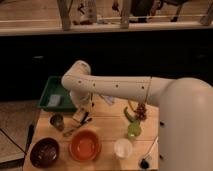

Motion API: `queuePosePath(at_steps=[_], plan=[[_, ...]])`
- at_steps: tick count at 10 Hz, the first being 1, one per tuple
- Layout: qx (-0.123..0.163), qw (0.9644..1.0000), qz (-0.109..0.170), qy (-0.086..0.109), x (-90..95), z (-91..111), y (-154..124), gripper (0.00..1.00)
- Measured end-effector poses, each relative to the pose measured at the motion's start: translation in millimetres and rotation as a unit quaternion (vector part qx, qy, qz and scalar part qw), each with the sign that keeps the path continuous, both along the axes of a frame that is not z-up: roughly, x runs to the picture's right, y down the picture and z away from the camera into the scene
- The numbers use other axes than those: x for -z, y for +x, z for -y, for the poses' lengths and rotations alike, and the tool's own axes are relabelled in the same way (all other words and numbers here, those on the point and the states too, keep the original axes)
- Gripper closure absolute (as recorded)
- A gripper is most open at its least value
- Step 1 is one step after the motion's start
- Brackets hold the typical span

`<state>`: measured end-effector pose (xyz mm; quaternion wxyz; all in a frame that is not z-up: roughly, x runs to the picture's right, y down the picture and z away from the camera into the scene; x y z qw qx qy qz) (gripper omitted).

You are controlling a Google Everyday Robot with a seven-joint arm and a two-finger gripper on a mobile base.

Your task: Place eraser in metal cup

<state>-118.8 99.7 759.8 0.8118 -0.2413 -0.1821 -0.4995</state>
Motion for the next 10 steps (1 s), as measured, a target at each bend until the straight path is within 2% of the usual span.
queuePosePath(at_steps=[3,5,10], plan=[[0.008,0.9999,0.01,0.0,0.6,-2,-11,0.97],[0.018,0.9996,0.023,-0.001,1.7,-5,-33,0.97],[0.037,0.9987,0.035,-0.003,0.7,-10,-49,0.97]])
